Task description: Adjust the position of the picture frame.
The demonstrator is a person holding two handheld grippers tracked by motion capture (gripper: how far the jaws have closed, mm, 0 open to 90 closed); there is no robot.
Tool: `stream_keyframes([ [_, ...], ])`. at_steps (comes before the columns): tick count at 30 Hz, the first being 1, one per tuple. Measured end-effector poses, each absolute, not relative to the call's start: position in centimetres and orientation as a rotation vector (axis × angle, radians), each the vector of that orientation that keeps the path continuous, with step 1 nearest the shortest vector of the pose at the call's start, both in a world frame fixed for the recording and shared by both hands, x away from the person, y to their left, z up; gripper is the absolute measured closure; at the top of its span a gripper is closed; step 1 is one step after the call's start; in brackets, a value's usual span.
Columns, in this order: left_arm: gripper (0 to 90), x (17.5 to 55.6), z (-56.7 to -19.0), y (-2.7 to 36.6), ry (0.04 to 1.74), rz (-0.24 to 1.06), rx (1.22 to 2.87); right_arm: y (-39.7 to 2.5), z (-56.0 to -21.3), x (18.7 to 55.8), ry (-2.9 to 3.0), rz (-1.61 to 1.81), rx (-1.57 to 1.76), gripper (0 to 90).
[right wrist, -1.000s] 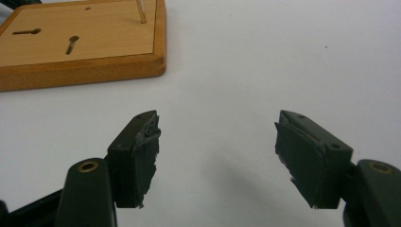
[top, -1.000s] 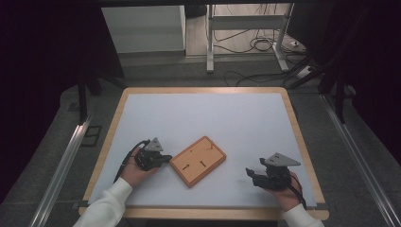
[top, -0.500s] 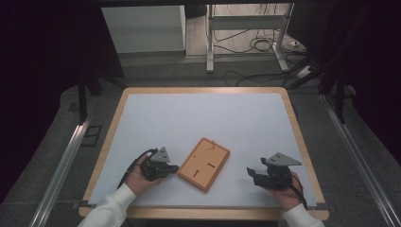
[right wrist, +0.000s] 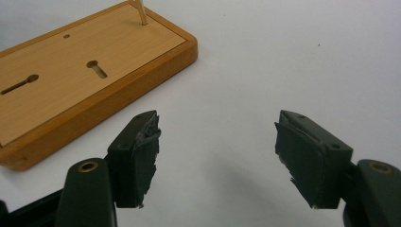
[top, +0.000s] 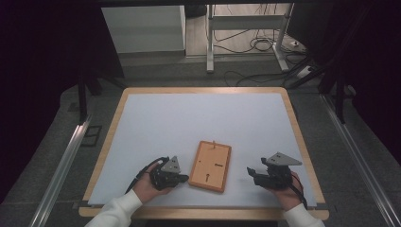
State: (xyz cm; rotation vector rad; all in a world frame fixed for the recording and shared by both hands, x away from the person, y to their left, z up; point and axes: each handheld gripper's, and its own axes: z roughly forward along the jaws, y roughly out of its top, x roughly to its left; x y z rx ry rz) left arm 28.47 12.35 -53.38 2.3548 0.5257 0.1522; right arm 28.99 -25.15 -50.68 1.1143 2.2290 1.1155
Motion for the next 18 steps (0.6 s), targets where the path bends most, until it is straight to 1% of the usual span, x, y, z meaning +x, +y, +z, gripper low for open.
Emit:
stream_keyframes([
  [7, 90.0, 28.2, -53.4, 11.2, 0.513, 0.125, 2.348, -25.0, -50.7, 29.0, 2.235, 1.114, 1.113, 31.1],
  [12, 89.9, 28.3, -53.4, 11.1, 0.508, 0.123, 2.347, -25.1, -50.7, 29.1, 2.233, 1.113, 1.116, 31.2],
  [14, 89.8, 28.4, -53.0, 11.5, 0.534, 0.136, 2.308, -25.1, -50.7, 29.2, 2.232, 1.113, 1.12, 31.4],
  [16, 89.4, 28.5, -52.6, 12.1, 0.575, 0.168, 2.271, -25.2, -50.7, 29.3, 2.23, 1.115, 1.127, 33.6],
  [18, 82.7, 28.8, -52.4, 12.9, 0.637, 0.22, 2.242, -25.2, -50.7, 29.6, 2.233, 1.121, 1.131, 39.5],
])
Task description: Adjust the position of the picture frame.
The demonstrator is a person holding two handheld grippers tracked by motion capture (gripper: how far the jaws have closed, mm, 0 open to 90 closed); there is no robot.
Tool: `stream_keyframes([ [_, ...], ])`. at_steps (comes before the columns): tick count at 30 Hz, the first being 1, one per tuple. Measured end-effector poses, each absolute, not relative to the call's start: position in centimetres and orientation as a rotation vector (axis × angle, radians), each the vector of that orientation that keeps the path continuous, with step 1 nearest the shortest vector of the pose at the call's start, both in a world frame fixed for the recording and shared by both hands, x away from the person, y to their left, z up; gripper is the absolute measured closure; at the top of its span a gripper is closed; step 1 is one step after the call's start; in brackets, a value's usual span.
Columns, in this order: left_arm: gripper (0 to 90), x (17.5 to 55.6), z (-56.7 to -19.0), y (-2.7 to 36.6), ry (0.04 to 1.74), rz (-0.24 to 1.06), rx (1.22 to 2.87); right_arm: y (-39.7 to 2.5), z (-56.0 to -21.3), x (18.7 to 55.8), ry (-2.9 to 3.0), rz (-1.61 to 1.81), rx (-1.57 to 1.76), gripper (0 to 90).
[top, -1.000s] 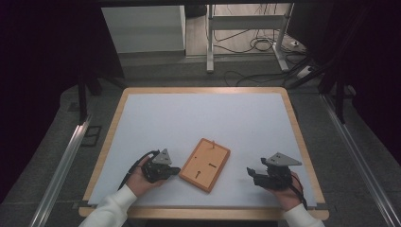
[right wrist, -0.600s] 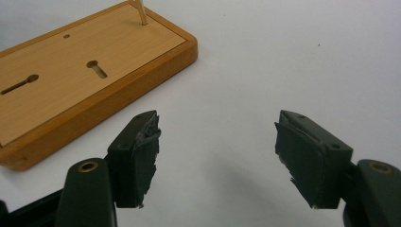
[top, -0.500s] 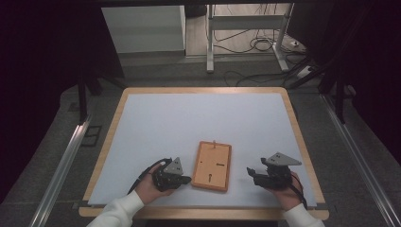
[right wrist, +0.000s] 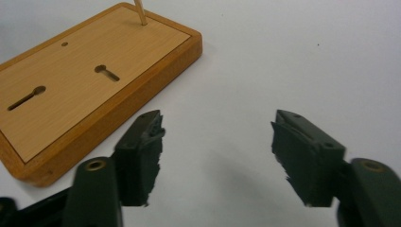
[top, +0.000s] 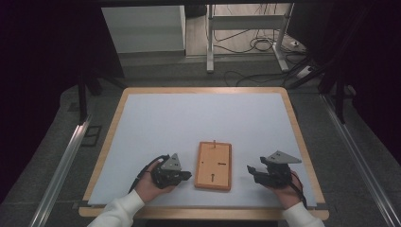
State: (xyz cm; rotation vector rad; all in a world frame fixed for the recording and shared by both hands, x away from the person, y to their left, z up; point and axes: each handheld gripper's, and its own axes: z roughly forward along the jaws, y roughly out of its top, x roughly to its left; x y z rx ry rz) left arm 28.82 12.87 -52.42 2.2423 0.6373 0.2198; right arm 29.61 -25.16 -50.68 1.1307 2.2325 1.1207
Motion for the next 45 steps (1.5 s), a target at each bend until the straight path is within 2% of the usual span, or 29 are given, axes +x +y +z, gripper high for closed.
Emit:
stream_keyframes([
  [1, 78.5, 28.8, -52.4, 12.9, 0.637, 0.22, 2.242, -25.2, -50.7, 29.6, 2.233, 1.121, 1.131, 39.5],
  [2, 71.9, 29.0, -52.3, 13.3, 0.658, 0.255, 2.24, -25.0, -50.6, 30.3, 2.244, 1.15, 1.149, 48.3],
  [3, 71.9, 29.1, -52.3, 13.7, 0.69, 0.283, 2.224, -25.0, -50.6, 30.3, 2.244, 1.15, 1.149, 48.3],
  [7, 42.0, 29.6, -52.1, 14.9, 0.811, 0.329, 2.154, -24.3, -50.7, 31.4, 2.281, 1.136, 1.145, 61.6],
  [10, 31.9, 29.8, -52.1, 15.5, 0.85, 0.34, 2.124, -23.6, -50.7, 32.0, 2.308, 1.11, 1.132, 73.6],
  [11, 28.6, 29.9, -52.0, 15.7, 0.857, 0.338, 2.119, -23.3, -50.7, 32.4, 2.327, 1.104, 1.134, 82.2],
  [14, 27.1, 30.0, -52.1, 15.9, 0.867, 0.342, 2.112, -22.7, -50.7, 33.3, 2.338, 1.089, 1.147, 89.0],
  [16, 26.5, 30.0, -52.1, 16.0, 0.868, 0.341, 2.114, -22.1, -50.9, 33.9, 2.34, 1.076, 1.154, 89.5],
  [27, 26.1, 30.2, -52.4, 16.5, 0.892, 0.335, 2.108, -18.5, -52.3, 35.6, 2.395, 0.972, 1.091, 89.8],
  [45, 26.1, 30.6, -52.8, 16.6, 0.899, 0.318, 2.117, -17.7, -51.9, 35.8, 2.377, 1.017, 1.029, 90.0],
])
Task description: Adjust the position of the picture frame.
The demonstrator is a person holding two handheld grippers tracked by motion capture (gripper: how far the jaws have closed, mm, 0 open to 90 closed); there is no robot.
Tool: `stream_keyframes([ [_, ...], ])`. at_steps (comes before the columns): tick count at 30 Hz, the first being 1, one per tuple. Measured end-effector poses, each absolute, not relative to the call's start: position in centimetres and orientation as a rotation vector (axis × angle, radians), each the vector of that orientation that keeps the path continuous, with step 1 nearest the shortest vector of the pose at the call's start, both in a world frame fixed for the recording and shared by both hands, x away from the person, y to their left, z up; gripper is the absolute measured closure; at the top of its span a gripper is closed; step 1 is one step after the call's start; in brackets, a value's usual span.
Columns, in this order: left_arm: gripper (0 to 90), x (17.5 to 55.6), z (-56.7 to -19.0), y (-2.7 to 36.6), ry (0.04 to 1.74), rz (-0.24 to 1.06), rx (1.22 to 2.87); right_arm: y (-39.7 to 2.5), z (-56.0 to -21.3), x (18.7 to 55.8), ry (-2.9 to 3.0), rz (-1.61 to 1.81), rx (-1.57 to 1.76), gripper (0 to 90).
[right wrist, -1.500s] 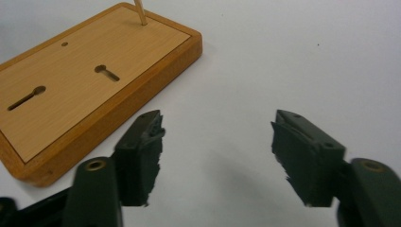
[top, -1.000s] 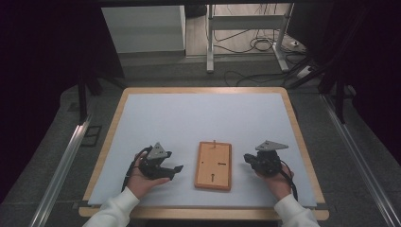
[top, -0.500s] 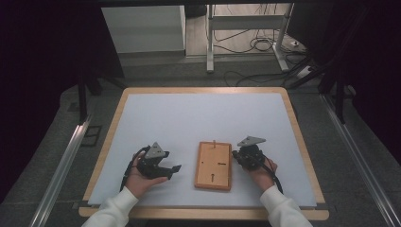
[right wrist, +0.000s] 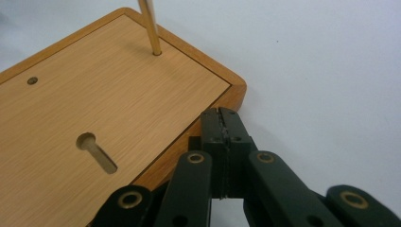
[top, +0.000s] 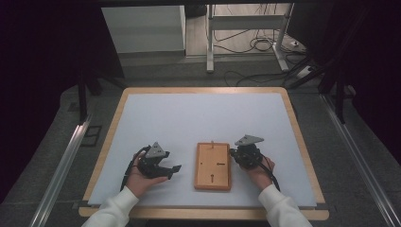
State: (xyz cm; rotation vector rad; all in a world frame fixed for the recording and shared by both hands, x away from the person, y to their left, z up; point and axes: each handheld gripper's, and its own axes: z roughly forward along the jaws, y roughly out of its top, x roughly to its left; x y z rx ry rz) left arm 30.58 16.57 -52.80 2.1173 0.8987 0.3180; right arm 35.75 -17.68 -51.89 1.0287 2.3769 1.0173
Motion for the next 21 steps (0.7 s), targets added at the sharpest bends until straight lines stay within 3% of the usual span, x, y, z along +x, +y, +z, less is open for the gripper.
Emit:
stream_keyframes([
  [21, 26.1, 30.41, -52.67, 16.84, 0.895, 0.345, 2.115, -18.09, -51.73, 35.32, 2.366, 1.065, 1.019, 89.9],
])
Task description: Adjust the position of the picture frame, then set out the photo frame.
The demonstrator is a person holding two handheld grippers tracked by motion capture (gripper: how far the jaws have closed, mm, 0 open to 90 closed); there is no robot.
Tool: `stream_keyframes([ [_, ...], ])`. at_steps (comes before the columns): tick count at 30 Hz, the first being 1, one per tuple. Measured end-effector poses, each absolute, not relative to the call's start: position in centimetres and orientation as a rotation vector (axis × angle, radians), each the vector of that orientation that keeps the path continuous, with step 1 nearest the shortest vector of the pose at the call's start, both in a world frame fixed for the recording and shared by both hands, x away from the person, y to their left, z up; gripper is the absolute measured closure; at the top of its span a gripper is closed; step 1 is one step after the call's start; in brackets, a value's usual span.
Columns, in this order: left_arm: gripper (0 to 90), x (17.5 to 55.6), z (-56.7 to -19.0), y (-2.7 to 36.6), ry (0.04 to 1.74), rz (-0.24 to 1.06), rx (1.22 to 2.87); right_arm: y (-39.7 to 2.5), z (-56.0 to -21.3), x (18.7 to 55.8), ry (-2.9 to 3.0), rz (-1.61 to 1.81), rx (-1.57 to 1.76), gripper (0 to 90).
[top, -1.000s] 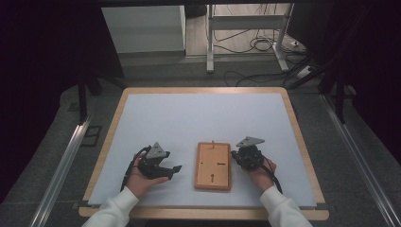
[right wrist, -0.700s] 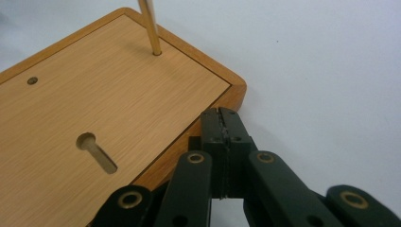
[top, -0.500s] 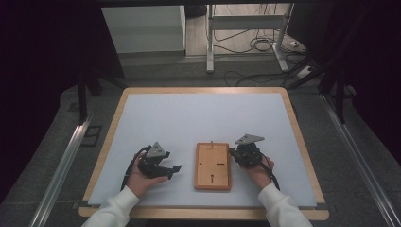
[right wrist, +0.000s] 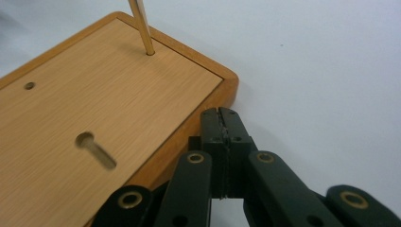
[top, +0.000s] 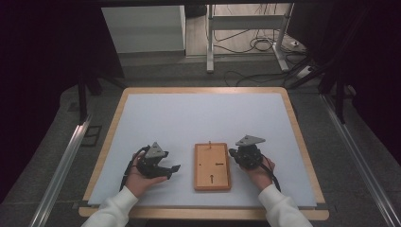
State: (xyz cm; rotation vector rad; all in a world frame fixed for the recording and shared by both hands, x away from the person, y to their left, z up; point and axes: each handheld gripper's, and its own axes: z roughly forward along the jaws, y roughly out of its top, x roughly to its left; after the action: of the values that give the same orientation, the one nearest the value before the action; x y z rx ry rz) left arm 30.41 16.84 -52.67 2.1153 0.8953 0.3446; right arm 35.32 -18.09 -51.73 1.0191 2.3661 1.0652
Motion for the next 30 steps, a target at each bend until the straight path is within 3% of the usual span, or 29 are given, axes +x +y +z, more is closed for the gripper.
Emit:
stream_keyframes([
  [14, 26.1, 30.7, -52.7, 17.0, 0.889, 0.345, 2.122, -24.9, -50.6, 30.1, 2.326, 1.153, 1.072, 86.9],
  [15, 26.1, 30.8, -52.7, 16.9, 0.891, 0.346, 2.121, -25.4, -50.6, 29.6, 2.325, 1.145, 1.069, 77.1],
  [16, 26.1, 30.8, -52.7, 16.9, 0.894, 0.346, 2.122, -25.4, -50.6, 29.6, 2.325, 1.145, 1.069, 77.1],
  [17, 26.2, 30.9, -52.7, 16.9, 0.894, 0.346, 2.124, -25.5, -50.7, 29.4, 2.316, 1.146, 1.076, 67.8],
  [22, 26.2, 30.8, -52.8, 16.5, 0.881, 0.347, 2.136, -26.0, -50.5, 28.9, 2.292, 1.207, 1.108, 41.9],
  [30, 26.2, 31.0, -52.6, 16.5, 0.879, 0.353, 2.122, -26.6, -50.2, 27.8, 2.237, 1.198, 1.119, 33.1],
])
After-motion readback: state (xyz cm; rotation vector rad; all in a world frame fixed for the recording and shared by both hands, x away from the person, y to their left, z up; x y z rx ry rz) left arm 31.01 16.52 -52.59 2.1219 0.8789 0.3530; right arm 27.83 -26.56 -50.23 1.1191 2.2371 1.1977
